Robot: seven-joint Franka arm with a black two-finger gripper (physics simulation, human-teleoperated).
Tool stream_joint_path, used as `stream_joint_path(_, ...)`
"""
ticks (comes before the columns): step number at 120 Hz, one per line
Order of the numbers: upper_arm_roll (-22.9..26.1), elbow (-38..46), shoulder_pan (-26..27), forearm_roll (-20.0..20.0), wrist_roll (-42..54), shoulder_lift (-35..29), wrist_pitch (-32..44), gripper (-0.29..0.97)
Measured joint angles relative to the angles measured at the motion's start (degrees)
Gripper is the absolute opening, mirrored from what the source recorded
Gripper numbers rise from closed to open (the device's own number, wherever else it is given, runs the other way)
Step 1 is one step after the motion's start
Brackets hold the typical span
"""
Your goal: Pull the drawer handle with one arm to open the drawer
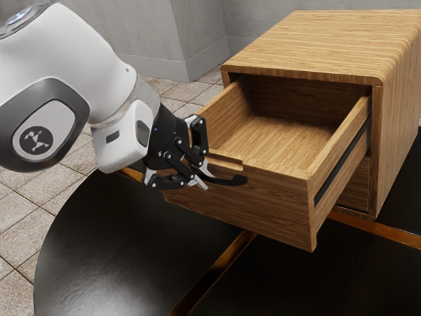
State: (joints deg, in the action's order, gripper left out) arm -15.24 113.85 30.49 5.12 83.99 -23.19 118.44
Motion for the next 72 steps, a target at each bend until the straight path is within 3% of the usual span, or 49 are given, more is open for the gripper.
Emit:
stream_joint_path(52, 3.20, -3.77, -0.12, -0.33, -1.59, -0.01, -3.08, 0.15)
stream_joint_path(64, 4.50, -13.32, -0.15, -0.36, -1.83, 0.47, -9.97, 0.16)
stream_joint_path(69, 4.89, -23.13, -0.68, -0.37, -1.96, 4.72, -15.18, 0.18)
stream_joint_path(72, 5.01, -33.29, -2.63, -0.36, -2.10, 10.62, -19.57, 0.23)
